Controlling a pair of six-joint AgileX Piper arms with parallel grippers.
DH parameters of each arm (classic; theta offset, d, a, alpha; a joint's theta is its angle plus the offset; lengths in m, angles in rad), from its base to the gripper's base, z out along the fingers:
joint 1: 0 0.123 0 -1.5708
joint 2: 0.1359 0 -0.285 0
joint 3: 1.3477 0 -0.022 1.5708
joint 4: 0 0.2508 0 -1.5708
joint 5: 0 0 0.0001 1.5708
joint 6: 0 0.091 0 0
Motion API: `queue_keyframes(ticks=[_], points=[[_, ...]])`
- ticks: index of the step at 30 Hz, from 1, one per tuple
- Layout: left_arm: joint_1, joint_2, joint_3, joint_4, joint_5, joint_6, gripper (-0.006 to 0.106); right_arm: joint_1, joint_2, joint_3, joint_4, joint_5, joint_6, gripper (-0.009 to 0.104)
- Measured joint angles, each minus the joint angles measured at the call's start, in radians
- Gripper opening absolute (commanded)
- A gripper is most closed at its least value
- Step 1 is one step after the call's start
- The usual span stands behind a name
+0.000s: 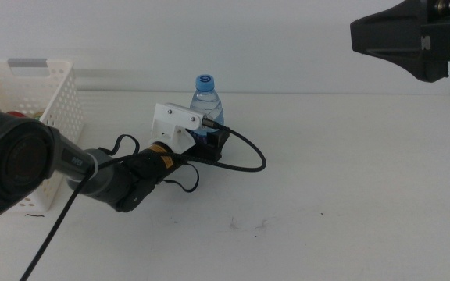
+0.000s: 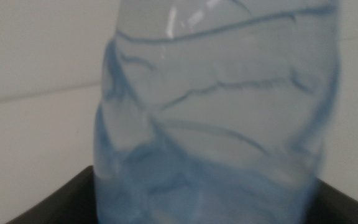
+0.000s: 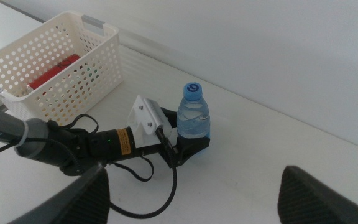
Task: Use arms to grab the bottles and put them into the dustbin to the left of the table.
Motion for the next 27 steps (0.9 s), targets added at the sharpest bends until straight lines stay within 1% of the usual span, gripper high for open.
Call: queue_keyframes(ticks=[4, 6, 7, 9, 11, 12, 14, 15, 16, 17, 20, 24, 27], points=[[0.000, 0.028, -0.061, 0.004, 0.008, 0.000, 0.093, 0.000, 0.000, 0.000, 0.000, 0.000, 0.000, 0.086], [0.000, 0.039, -0.084, 0.005, 0.014, 0.000, 0.088, 0.000, 0.000, 0.000, 0.000, 0.000, 0.000, 0.086], [0.000, 0.043, -0.094, 0.006, 0.016, -0.002, 0.083, 0.000, 0.000, 0.000, 0.000, 0.000, 0.000, 0.086], [0.000, 0.048, -0.099, 0.016, 0.021, -0.020, 0.067, 0.000, 0.000, 0.000, 0.000, 0.000, 0.000, 0.086], [0.001, 0.030, -0.103, 0.053, 0.057, -0.068, 0.043, 0.000, 0.000, 0.000, 0.000, 0.000, 0.000, 0.086], [0.007, 0.013, -0.103, 0.094, 0.101, -0.101, 0.032, 0.000, 0.000, 0.000, 0.000, 0.000, 0.000, 0.086], [0.017, -0.052, -0.088, 0.228, 0.214, -0.215, 0.012, 0.000, 0.000, 0.000, 0.000, 0.000, 0.000, 0.086], [0.019, -0.087, -0.077, 0.296, 0.267, -0.272, 0.005, 0.000, 0.000, 0.000, 0.000, 0.000, 0.000, 0.086], [0.019, -0.133, -0.062, 0.382, 0.329, -0.344, -0.002, 0.000, 0.000, 0.000, 0.000, 0.000, 0.000, 0.086], [0.019, -0.182, -0.049, 0.467, 0.386, -0.415, -0.002, 0.000, 0.000, 0.000, 0.000, 0.000, 0.000, 0.086], [0.017, -0.320, -0.031, 0.653, 0.479, -0.602, -0.002, 0.000, 0.000, 0.000, 0.000, 0.000, 0.000, 0.086], [0.008, -0.476, -0.031, 0.748, 0.521, -0.718, -0.002, 0.000, 0.000, 0.000, 0.000, 0.000, 0.000, 0.086], [0.063, -0.566, -0.031, 0.821, 0.471, -0.836, -0.002, 0.000, 0.000, 0.000, 0.000, 0.000, 0.000, 0.086]])
